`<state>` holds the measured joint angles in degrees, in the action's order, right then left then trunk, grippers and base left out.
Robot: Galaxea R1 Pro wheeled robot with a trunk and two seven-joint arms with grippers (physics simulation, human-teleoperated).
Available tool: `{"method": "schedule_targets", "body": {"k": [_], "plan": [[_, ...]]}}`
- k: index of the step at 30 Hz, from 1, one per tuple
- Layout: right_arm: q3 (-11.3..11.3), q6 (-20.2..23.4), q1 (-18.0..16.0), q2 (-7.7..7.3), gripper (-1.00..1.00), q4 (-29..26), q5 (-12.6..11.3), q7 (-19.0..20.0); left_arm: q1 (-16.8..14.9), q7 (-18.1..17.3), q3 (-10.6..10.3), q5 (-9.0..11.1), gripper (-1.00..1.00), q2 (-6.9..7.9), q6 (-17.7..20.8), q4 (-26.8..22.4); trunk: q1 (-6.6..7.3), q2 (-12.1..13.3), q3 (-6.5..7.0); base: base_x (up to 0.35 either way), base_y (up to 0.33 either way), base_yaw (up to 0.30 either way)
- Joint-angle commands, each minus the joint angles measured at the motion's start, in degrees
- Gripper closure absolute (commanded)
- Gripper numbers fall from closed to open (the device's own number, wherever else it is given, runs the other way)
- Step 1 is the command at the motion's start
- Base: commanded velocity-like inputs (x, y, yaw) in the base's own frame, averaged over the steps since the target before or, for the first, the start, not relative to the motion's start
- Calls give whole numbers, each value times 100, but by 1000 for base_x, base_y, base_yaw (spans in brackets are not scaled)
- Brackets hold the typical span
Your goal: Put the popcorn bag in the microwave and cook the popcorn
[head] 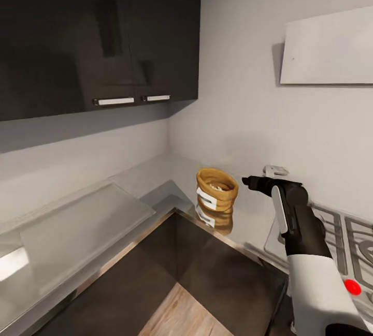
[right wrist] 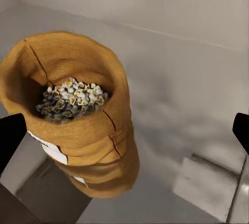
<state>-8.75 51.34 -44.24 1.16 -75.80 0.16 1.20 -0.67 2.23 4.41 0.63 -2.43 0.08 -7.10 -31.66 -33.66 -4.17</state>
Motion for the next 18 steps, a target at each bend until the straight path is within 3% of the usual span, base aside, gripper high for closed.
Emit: {"method": "schedule_targets", "body": {"k": [1, 11, 18], "plan": [[-11, 25, -6, 6, -100, -5, 2, 12, -3, 3, 42, 7, -100, -3, 1, -2, -5, -8, -11, 317, 0, 0], [-4, 25, -6, 3, -100, -5, 2, 17, -3, -1, 42, 7, -100, -3, 1, -2, -5, -8, -11, 130, 0, 0], [-4, 25, -6, 2, -100, -5, 2, 12, -3, -3, 42, 7, -100, -3, 1, -2, -5, -8, -11, 281, 0, 0]]}}
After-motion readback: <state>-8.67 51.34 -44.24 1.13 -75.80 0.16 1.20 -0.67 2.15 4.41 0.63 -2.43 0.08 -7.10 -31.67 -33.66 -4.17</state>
